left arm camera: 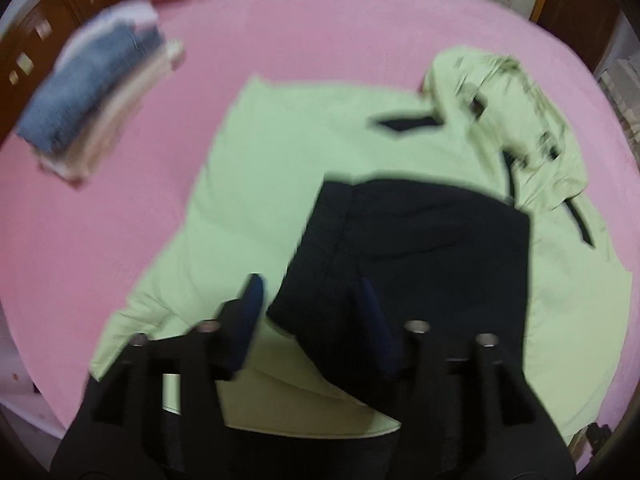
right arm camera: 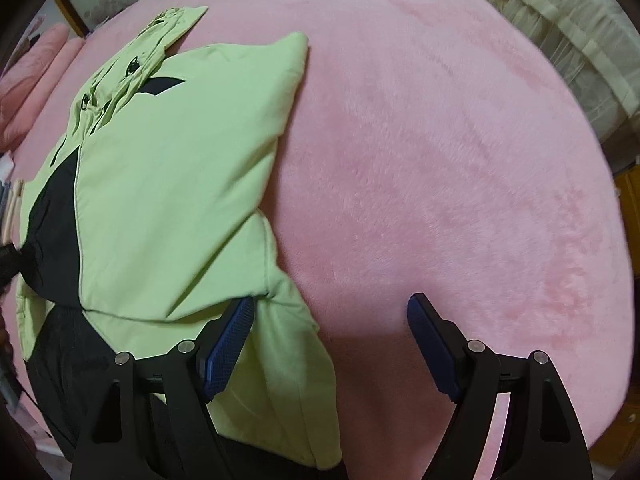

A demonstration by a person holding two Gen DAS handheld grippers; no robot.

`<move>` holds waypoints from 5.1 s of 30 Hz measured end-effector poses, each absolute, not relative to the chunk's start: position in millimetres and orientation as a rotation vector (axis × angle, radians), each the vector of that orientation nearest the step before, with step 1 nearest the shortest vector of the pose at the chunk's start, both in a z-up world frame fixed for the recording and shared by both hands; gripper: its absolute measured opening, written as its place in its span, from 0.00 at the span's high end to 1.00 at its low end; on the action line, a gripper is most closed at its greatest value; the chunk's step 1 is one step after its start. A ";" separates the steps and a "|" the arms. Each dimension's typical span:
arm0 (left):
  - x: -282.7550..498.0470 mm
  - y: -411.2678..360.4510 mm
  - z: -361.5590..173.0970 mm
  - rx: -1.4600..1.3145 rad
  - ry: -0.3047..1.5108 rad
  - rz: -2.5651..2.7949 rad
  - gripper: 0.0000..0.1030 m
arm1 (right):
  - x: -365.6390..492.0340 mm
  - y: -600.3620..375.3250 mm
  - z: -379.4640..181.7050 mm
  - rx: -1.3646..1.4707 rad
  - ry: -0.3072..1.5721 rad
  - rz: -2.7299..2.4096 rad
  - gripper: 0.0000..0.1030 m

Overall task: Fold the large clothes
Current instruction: 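Pinch the folded sleeve edge with the left gripper and smooth it, then open both grippers and move both tools to the green hood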

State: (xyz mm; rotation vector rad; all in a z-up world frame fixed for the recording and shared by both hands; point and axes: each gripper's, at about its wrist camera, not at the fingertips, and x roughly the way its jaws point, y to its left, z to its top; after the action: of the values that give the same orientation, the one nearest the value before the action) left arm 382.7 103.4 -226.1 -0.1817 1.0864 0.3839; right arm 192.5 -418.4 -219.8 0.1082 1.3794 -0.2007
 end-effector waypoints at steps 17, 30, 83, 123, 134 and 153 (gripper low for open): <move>372.1 20.2 -278.3 -0.340 1.245 -0.043 0.98 | 230.2 -260.8 -245.1 0.356 1.283 0.517 0.99; 386.9 103.8 -292.1 -0.185 1.188 0.174 0.99 | 206.3 -387.1 -231.5 0.326 1.185 -0.057 1.00; 394.5 112.0 -289.7 -0.090 1.214 0.116 0.99 | 198.8 -417.2 -215.8 0.326 1.300 -0.236 1.00; 436.8 72.4 -113.7 0.076 1.359 -0.124 0.24 | 256.1 -168.9 -62.8 0.044 1.413 0.151 0.19; 636.3 116.4 -27.5 0.218 1.294 -0.165 0.24 | 453.9 -230.6 38.2 0.081 1.312 0.227 0.16; 818.2 185.6 -234.6 -0.578 1.293 -0.340 0.26 | 646.3 -338.9 -153.9 0.650 1.307 0.323 0.37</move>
State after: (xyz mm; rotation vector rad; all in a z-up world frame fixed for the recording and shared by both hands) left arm 818.2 185.6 -234.6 -0.5785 1.2927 -0.3397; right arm 646.3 -338.9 -153.9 0.6503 1.3072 0.3226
